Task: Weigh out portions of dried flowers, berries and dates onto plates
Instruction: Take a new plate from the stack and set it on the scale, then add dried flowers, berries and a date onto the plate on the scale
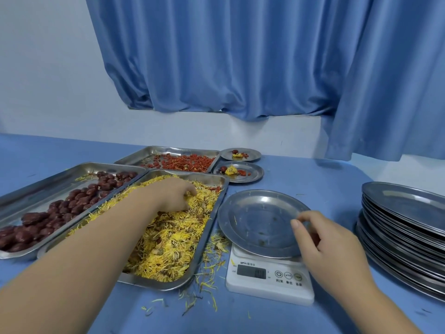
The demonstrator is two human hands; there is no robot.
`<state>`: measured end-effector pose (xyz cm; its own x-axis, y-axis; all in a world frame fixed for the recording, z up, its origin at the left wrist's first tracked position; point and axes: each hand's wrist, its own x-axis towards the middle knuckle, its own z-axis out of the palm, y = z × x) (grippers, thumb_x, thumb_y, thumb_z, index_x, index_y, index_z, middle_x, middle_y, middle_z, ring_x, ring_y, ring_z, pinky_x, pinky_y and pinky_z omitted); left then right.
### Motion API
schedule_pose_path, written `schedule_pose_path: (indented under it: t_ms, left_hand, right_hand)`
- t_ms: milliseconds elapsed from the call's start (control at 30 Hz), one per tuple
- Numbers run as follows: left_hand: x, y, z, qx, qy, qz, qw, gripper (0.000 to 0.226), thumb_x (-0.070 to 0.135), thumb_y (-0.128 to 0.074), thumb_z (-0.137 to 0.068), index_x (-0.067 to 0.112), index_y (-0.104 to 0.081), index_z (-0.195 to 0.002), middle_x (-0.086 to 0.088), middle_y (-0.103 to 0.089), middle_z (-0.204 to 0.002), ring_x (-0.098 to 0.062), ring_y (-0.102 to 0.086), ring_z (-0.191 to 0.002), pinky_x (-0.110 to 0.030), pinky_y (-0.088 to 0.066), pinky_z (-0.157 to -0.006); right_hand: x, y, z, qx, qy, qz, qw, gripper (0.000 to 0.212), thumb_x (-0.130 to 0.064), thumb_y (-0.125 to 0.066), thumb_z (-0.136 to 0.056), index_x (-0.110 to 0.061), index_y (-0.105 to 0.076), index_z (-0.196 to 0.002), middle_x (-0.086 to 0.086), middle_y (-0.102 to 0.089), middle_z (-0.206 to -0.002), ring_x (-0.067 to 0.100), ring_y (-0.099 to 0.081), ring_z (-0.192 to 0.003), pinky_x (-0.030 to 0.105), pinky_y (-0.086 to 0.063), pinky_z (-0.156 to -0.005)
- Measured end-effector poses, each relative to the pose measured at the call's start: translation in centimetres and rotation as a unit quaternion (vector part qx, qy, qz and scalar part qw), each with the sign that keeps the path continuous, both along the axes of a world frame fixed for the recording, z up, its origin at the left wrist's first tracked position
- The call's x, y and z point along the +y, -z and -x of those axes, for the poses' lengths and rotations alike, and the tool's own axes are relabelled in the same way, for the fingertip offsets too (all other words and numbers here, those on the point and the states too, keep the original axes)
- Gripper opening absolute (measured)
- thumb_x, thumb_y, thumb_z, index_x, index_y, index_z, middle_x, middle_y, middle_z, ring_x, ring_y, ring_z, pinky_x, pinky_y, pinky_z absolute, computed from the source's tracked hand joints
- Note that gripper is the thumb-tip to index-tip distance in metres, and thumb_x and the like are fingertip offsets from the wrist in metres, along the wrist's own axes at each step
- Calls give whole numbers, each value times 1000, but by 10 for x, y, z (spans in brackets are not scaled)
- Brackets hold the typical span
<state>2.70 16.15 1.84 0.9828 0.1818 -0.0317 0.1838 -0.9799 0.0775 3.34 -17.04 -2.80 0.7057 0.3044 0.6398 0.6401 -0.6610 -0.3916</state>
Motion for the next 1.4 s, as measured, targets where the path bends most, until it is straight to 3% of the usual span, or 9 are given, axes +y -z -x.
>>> schedule_pose_path:
  t_ms: [267, 367, 500, 700, 867, 1000, 1067, 1200, 1400]
  left_hand:
    - [18, -21, 13, -116, -38, 109, 986, 32, 27, -72, -85, 31, -61, -115, 14, -62, -91, -4, -60, -79, -18, -41, -60]
    - [20, -28, 22, -135, -54, 158, 977, 30, 24, -69, -86, 28, -63, -116, 7, -62, -89, -22, -65, -79, -27, -48, -62]
    - [20, -32, 27, -149, -68, 212, 963, 38, 17, -65, -87, 25, -58, -123, 1, -58, -85, -15, -55, -65, -24, -44, -56]
    - [14, -33, 26, -129, -63, 270, 952, 63, 9, -72, -79, 31, -50, -134, -4, -51, -119, -14, -57, -93, -24, -45, -66]
    - [-7, -38, 18, -154, -21, 290, 944, 42, 25, -78, -80, 33, -64, -118, -2, -63, -109, -21, -61, -99, -32, -48, -78]
    - [-43, -32, 4, -169, 29, 304, 937, 28, 38, -77, -78, 42, -67, -104, 13, -60, -111, -3, -55, -99, -24, -41, -78]
    - [-64, -22, -8, -176, 46, 302, 936, 26, 37, -76, -79, 40, -68, -104, 7, -62, -114, -5, -54, -99, -21, -40, -73]
    - [-101, 4, -29, -176, 67, 249, 950, 25, 34, -75, -80, 33, -67, -104, -2, -63, -105, -18, -61, -98, -19, -41, -65]
    - [-121, 17, -39, -140, 102, 216, 961, 45, 57, -70, -79, 35, -58, -116, 13, -58, -104, 0, -56, -87, -18, -43, -68]
  right_hand:
    - [3, 2, 0, 2, -23, -3, 1000, 15, -42, -46, -87, -33, -56, -82, -9, -52, -52, 4, -48, -52, 22, -36, -47]
    - [4, 3, 2, 1, -28, -10, 1000, 11, -42, -46, -87, -36, -53, -80, -9, -52, -52, 4, -48, -52, 23, -38, -47]
    - [3, 4, 2, 6, -35, -14, 999, 15, -40, -48, -88, -37, -51, -74, -10, -49, -50, 6, -48, -53, 21, -35, -46]
    - [-1, 5, -2, 3, -20, -41, 999, 21, -32, -53, -89, -27, -58, -69, -11, -53, -56, 6, -51, -58, 25, -41, -51]
    - [-5, 5, -7, 6, -13, -57, 998, 23, -28, -55, -90, -24, -58, -68, -10, -54, -58, 8, -52, -61, 25, -42, -53]
    - [-10, 3, -10, 16, -11, -87, 996, 25, -27, -54, -90, -22, -57, -66, -8, -54, -58, 10, -52, -61, 30, -45, -55]
    - [-12, 3, -11, 19, -9, -89, 996, 26, -28, -54, -90, -20, -57, -66, -7, -53, -57, 11, -52, -60, 32, -45, -55]
    - [-13, 2, -13, 36, -16, -80, 996, 29, -29, -54, -90, -18, -55, -63, -6, -52, -57, 11, -50, -61, 35, -44, -57]
    - [-16, 1, -14, 42, -29, -83, 995, 32, -31, -52, -89, -17, -51, -61, -4, -49, -55, 13, -48, -59, 37, -44, -56]
